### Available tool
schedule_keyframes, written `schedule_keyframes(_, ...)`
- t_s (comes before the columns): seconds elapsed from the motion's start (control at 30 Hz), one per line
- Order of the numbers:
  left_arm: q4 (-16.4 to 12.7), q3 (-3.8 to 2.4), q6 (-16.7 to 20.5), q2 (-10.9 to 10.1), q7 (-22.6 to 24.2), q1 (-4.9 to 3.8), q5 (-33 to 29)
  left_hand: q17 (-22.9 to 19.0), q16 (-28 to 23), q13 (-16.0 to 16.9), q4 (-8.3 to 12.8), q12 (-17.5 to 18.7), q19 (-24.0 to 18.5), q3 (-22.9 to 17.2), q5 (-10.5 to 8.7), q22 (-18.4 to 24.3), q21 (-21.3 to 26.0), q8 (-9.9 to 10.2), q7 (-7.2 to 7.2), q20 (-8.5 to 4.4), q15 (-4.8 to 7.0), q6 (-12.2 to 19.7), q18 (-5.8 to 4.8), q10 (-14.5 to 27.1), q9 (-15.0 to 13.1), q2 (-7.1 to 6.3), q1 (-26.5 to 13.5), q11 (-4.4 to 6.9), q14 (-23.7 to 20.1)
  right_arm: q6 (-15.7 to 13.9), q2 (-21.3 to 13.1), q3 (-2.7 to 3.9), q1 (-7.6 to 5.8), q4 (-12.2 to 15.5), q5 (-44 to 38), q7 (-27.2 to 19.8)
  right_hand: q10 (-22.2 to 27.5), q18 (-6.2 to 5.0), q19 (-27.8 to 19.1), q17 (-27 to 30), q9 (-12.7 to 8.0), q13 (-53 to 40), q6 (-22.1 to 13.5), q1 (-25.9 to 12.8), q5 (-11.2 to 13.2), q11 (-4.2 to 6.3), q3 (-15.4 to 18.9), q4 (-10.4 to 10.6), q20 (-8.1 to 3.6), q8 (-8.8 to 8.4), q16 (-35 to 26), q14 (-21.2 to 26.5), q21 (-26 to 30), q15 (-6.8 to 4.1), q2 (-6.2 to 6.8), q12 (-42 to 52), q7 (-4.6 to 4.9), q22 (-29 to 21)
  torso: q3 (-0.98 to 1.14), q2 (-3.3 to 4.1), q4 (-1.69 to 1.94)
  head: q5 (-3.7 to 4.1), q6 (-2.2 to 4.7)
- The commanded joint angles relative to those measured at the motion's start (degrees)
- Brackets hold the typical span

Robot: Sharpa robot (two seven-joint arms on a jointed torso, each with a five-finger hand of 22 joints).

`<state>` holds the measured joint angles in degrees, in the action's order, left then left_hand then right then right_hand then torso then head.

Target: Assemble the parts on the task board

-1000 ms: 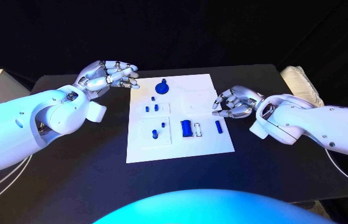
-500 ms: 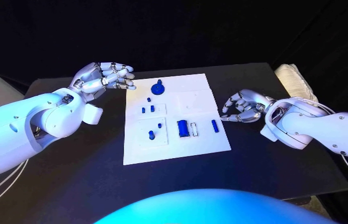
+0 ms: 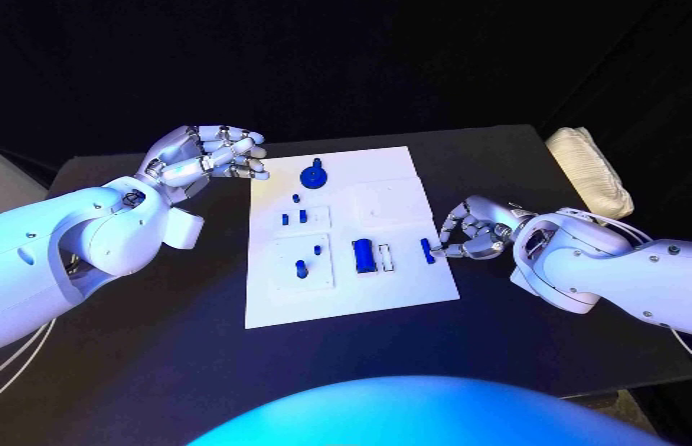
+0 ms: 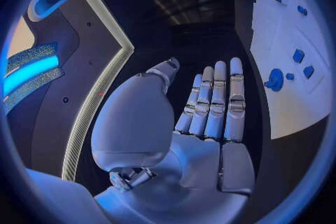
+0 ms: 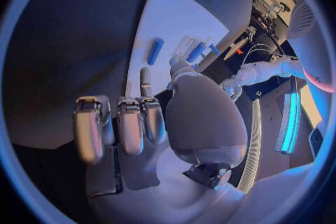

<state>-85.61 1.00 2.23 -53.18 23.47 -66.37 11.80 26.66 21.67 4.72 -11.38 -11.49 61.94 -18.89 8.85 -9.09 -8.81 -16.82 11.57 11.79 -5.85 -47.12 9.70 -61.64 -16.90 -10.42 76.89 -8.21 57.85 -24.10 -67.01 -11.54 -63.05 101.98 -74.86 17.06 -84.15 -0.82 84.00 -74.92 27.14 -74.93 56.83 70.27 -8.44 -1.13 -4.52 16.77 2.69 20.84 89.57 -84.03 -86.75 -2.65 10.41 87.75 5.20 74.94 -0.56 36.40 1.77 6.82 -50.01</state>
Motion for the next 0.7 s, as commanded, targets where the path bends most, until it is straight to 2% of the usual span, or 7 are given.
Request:
schedule_keyframes(0.03,-0.2,-0.01,-1.2,-0.1,0.7,0.06,-0.3,0.1,-0.4,0.1,0.0,0.2,0.3,0.3,0.29,0.1,0.3,0.3,0.38,0.22,-0.11,-0.1,0.77,0.0,0.1,-0.05,0.7,-0.38,-0.4,-0.6,0.7,-0.01,0.6,-0.1,-3.5,4.4,-4.4,0.17,5.6,-14.0,0.1,-13.7,0.4,0.0,-0.3,0.44,0.5,0.0,-0.02,0.44,-0.2,-5.7,0.0,-0.56,-0.48,-0.2,-0.18,13.6,-0.02,-0.04,0.02,-0.01,0.01)
schedule_keyframes(0.23,-0.4,-0.01,-1.2,-0.2,0.7,0.06,-0.3,0.1,-0.4,0.1,0.0,0.2,0.3,0.3,0.29,0.1,0.3,0.3,0.38,0.22,-0.11,-0.1,0.77,0.0,0.1,-0.05,0.7,-0.38,-0.4,-1.0,2.0,-0.01,1.32,-0.6,-4.7,6.1,-4.4,0.17,5.6,-14.0,0.1,-13.8,0.6,-0.1,-0.3,0.51,0.7,0.0,-0.06,0.57,-0.2,-5.7,-0.1,-0.61,-0.55,-0.1,-0.25,13.7,0.0,-0.04,-0.06,-0.24,0.01)
schedule_keyframes(0.7,-0.7,-0.01,-1.4,-0.3,0.7,0.06,-0.3,0.2,-0.4,0.1,-0.1,0.3,0.4,0.4,0.29,0.1,0.4,0.3,0.43,0.23,-0.14,-0.1,0.77,0.0,0.1,0.07,0.9,-0.42,-0.5,-1.0,5.1,0.0,2.37,-2.1,-7.7,9.1,-4.5,0.18,5.6,-14.0,0.3,-13.8,1.0,0.6,-0.5,0.72,0.7,-0.2,-0.2,0.87,-0.2,-5.7,-0.1,-0.79,-1.05,0.0,-0.49,13.7,0.01,-0.02,0.05,-0.51,0.01)
